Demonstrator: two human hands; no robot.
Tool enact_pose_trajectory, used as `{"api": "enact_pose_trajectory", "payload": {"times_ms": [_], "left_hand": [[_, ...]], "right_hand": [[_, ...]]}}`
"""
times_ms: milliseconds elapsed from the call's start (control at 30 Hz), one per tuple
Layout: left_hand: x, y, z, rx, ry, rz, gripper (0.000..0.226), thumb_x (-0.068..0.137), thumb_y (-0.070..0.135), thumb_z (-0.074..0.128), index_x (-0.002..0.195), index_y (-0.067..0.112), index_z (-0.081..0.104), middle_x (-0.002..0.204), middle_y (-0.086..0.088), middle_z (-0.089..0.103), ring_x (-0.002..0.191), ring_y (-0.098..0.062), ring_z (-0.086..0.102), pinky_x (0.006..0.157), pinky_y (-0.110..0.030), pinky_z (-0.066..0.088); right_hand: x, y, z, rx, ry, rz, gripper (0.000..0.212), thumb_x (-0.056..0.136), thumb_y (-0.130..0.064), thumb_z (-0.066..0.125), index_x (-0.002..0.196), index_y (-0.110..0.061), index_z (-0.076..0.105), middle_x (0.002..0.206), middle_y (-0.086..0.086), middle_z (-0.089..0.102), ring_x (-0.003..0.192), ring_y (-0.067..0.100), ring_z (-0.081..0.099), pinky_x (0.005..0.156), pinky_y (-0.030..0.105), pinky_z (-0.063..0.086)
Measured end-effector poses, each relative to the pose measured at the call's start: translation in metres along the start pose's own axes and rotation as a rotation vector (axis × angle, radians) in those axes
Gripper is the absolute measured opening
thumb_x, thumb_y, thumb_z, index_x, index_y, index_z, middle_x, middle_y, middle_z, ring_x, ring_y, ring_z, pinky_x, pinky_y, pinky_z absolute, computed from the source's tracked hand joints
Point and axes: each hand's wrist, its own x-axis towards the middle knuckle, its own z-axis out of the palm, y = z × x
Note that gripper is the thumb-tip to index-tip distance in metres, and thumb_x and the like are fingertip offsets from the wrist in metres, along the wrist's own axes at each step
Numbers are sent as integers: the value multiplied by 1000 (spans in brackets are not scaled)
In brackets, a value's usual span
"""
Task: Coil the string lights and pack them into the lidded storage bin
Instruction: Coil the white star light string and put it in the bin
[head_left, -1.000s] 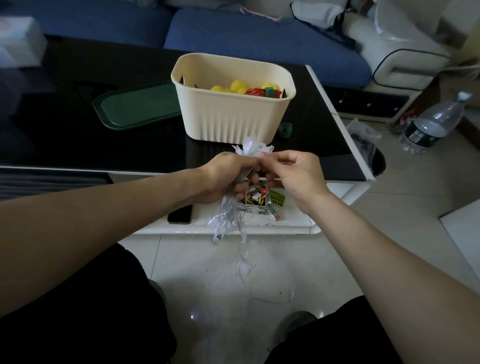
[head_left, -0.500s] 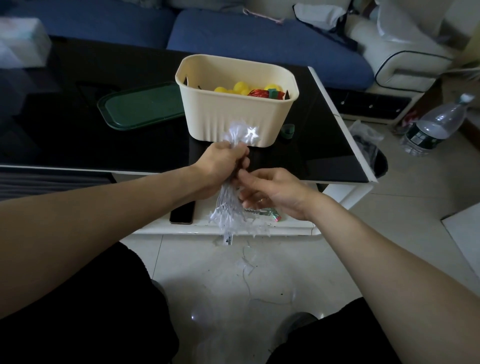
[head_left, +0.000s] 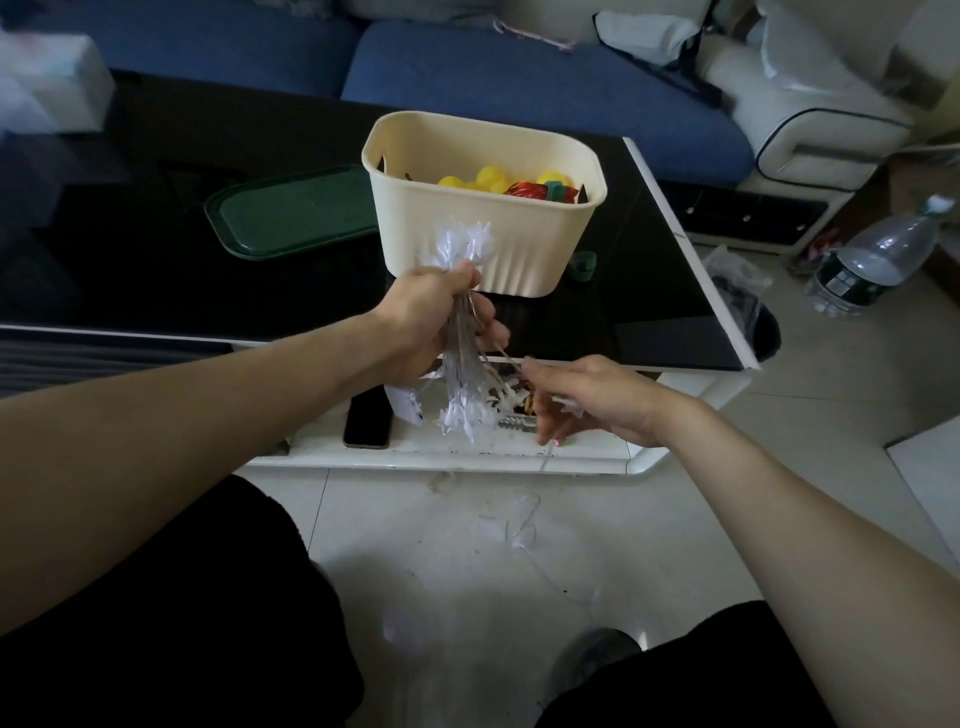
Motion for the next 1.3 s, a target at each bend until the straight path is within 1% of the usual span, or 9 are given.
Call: {"api": "enact_pose_trajectory", "payload": {"times_ms": [100,200,367,633,800,967,1133,1233,1300], "left_hand": [[1,-1,-1,18,-31,-27,26,107,23,38,84,13,47,58,-1,38,46,-17,39,55,-33,54],[3,-2,-5,74,4,-23,28,106,24,38,80,17,45,57,2,31,45,-13,26,44,-25,37],[6,-2,-10,62,52,-8,30,105,20,37,76,18,43,59,2,24,45,-12,17,42,-23,23],[7,-6,3,32,88,-31,18,100,17,49,84,15,43,55,1,29,46,-13,22,43,-24,28],[7,-13,13,47,84,-46,20,104,15,44,84,14,45,54,2,35,42,-11,29,43,-24,32],[7,-18,19,-4,105,-81,22,105,14,39,85,9,46,61,-5,42,46,-17,40,46,-27,45],[4,-21,20,79,116,-109,16,104,12,42,107,-2,49,70,-13,52,58,-27,54,52,-39,57],[4,-22,18,136,91,-148,23,104,12,42,120,-5,47,78,-16,56,65,-31,61,48,-38,57],[3,-23,17,197,64,-179,27,104,12,41,122,-7,47,80,-17,59,63,-30,63,49,-39,57]], "right_hand": [[1,3,-10,54,26,94,76,90,-75,39,82,-6,69,72,12,66,71,26,66,86,45,55],[1,9,-20,42,106,155,79,101,-64,28,74,-5,72,66,10,64,61,22,61,74,40,52],[-8,14,-29,-58,145,151,33,99,-24,56,75,-6,71,62,8,61,64,20,57,83,43,51],[-10,3,-17,-119,149,13,21,95,-24,67,88,-5,73,66,5,60,67,21,57,79,39,57],[-4,-8,1,-120,131,-24,22,98,-14,61,89,3,72,63,-2,60,71,23,53,73,38,49],[-3,-16,15,-185,59,-37,26,94,3,54,84,-12,73,94,21,65,73,21,54,72,32,49],[-2,-15,14,-281,174,-142,10,87,-10,77,85,-14,68,82,17,74,64,18,65,73,43,59],[-1,-16,14,-279,225,-158,23,78,-13,86,82,-13,64,68,9,73,60,21,69,71,50,59],[-2,-18,15,-254,258,-190,31,74,-14,90,76,-14,59,58,0,68,56,19,68,63,46,59]]}}
